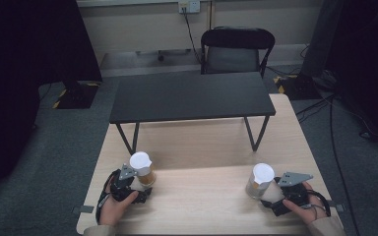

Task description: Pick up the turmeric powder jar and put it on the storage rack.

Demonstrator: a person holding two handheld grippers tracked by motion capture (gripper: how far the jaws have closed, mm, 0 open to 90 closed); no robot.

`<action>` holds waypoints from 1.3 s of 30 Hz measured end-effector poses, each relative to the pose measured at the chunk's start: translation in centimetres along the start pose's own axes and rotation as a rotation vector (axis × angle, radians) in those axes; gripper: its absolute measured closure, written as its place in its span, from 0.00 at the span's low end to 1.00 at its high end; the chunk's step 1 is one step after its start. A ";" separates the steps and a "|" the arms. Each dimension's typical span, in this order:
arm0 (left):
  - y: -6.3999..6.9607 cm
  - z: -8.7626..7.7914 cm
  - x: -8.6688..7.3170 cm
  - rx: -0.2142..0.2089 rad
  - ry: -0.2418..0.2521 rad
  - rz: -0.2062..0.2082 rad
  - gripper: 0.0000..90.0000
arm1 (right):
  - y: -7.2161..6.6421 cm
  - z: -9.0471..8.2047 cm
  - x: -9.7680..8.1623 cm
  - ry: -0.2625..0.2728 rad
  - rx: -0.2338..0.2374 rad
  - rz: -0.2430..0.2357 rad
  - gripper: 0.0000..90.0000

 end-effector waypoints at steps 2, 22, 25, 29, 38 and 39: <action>0.0 0.0 0.0 -0.005 0.001 -0.002 0.02 | 0.0 0.0 0.0 0.000 0.000 0.000 0.00; 0.4 -0.4 0.2 0.013 0.085 -0.039 0.02 | 0.0 0.0 0.0 0.000 0.000 0.001 0.00; 0.5 -0.5 0.3 0.021 0.106 -0.059 0.02 | 0.0 0.0 0.0 0.000 0.000 0.000 0.00; 0.6 -0.6 0.4 0.024 0.128 -0.069 0.02 | 0.0 0.0 0.0 0.000 0.000 0.000 0.00; 0.7 -0.7 0.6 0.024 0.177 -0.109 0.02 | 0.0 0.0 0.0 0.000 0.000 0.000 0.00; 0.8 -0.7 0.6 0.026 0.180 -0.113 0.02 | 0.0 0.0 0.0 0.000 0.000 0.000 0.00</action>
Point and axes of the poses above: each handheld gripper's, and its own axes: z roughly forward along the jaws, x roughly out of its top, y roughly to its right, the point moved 6 cm from there along z, roughly forward along the jaws, and after that the axes turned 2 degrees about -y, right-handed, at the moved point
